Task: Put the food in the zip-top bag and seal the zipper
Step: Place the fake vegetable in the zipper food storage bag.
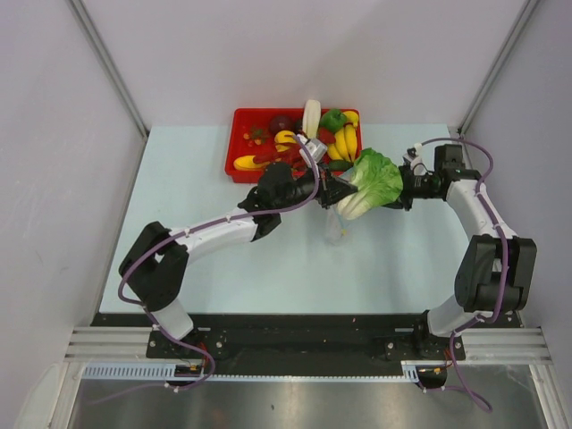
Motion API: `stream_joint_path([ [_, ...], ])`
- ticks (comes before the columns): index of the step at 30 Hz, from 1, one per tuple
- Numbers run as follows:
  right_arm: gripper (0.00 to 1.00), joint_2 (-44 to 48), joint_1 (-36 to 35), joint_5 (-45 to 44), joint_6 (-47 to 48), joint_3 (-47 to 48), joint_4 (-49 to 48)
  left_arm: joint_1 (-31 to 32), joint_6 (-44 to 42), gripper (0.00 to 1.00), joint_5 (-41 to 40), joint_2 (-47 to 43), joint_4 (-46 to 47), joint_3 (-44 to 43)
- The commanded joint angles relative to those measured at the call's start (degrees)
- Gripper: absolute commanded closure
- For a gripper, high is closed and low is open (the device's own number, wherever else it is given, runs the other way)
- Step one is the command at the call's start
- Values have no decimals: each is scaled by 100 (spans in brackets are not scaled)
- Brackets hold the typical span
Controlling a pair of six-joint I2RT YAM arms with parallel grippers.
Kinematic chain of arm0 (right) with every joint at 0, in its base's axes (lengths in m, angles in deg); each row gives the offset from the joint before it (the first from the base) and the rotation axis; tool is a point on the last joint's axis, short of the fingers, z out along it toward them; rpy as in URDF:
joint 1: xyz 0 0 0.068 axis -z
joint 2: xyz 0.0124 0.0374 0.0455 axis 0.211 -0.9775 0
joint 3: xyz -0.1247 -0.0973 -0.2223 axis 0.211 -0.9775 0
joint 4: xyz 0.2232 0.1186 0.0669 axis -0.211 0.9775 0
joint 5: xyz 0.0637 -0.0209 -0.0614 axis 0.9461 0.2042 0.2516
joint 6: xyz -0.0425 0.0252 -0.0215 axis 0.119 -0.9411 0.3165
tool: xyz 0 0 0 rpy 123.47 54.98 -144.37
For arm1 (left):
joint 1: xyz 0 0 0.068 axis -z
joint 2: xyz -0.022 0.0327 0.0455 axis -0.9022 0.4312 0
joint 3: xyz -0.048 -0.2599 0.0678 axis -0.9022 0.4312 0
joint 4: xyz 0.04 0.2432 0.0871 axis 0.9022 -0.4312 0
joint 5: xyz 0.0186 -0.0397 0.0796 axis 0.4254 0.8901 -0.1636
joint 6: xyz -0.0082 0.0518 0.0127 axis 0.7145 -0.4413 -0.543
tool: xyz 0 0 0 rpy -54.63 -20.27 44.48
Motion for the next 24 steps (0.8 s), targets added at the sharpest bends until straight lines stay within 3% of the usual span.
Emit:
stream_joint_path([
  [1, 100, 209, 102, 259, 142, -100, -3, -17, -460, 100, -714, 23, -211, 166],
  [9, 100, 200, 410, 356, 292, -127, 156, 1, -2103, 100, -909, -117, -1496, 280],
  [15, 100, 138, 498, 382, 239, -136, 42, 9, -3737, 100, -84, -302, -2181, 351],
  [19, 100, 112, 480, 408, 230, -127, -37, 71, -4844, 100, 234, -136, -3639, -332],
  [24, 100, 121, 375, 417, 370, -127, 24, 421, -5487, 100, -292, 286, -5088, -1151],
])
